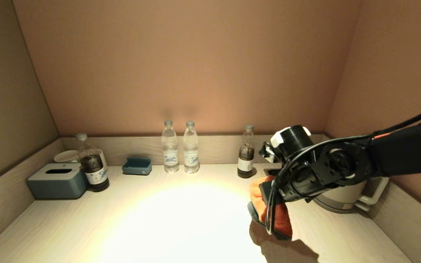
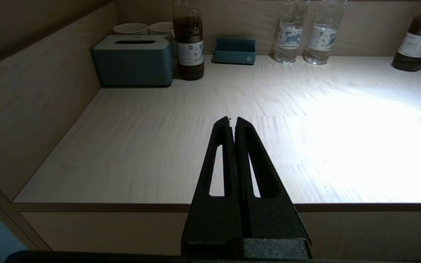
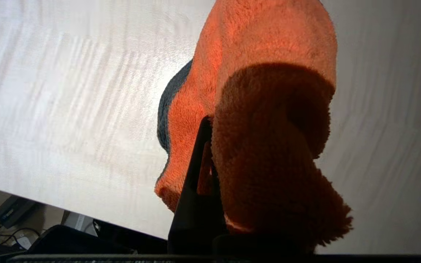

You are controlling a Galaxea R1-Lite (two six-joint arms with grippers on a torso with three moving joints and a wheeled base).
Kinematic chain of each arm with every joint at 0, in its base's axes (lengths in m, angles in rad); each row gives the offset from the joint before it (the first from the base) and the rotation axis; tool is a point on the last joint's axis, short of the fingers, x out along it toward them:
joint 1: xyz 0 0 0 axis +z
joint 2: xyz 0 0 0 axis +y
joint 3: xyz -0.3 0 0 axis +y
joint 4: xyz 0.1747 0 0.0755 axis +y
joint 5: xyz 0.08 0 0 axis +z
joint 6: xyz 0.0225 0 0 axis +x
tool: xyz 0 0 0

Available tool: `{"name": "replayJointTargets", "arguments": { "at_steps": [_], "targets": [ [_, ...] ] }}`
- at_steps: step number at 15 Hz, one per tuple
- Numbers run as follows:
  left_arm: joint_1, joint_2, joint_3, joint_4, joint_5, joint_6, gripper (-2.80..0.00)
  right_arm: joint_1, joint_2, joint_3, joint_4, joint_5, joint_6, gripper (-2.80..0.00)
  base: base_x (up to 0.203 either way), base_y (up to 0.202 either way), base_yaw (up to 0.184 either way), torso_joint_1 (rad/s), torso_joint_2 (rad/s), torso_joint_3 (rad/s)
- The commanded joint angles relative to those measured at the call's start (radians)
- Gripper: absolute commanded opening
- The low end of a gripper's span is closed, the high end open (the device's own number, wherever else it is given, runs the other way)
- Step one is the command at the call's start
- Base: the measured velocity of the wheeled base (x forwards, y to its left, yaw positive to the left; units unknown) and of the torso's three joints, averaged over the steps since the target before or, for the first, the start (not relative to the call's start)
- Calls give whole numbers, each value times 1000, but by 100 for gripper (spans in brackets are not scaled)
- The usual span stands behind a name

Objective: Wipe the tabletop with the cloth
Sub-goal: Sweep the stains on the table

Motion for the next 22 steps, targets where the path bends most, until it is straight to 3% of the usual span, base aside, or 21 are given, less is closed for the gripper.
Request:
{"name": "replayJointTargets", "arguments": {
  "at_steps": [1,4,7,10,13,17,20,22],
  "targets": [
    [0,0,0,0,0,0,-280,83,-53,51,-101,12,4,-280,0,0,0,0,0,0],
    [0,0,0,0,0,0,-280,134,-33,50,-130,12,10,-280,0,0,0,0,0,0],
    [1,0,0,0,0,0,-280,295,62,41,-263,10,24,-280,0,0,0,0,0,0],
    [1,0,0,0,0,0,-280,359,140,39,-352,-3,38,-280,0,0,0,0,0,0],
    [0,0,0,0,0,0,-280,363,150,40,-354,-26,41,-280,0,0,0,0,0,0],
    [0,0,0,0,0,0,-280,362,140,45,-355,-185,72,-280,0,0,0,0,0,0],
    [0,0,0,0,0,0,-280,307,107,59,-338,-197,91,-280,0,0,0,0,0,0],
    [0,0,0,0,0,0,-280,254,89,75,-305,-259,110,-280,0,0,0,0,0,0]
  ]
}}
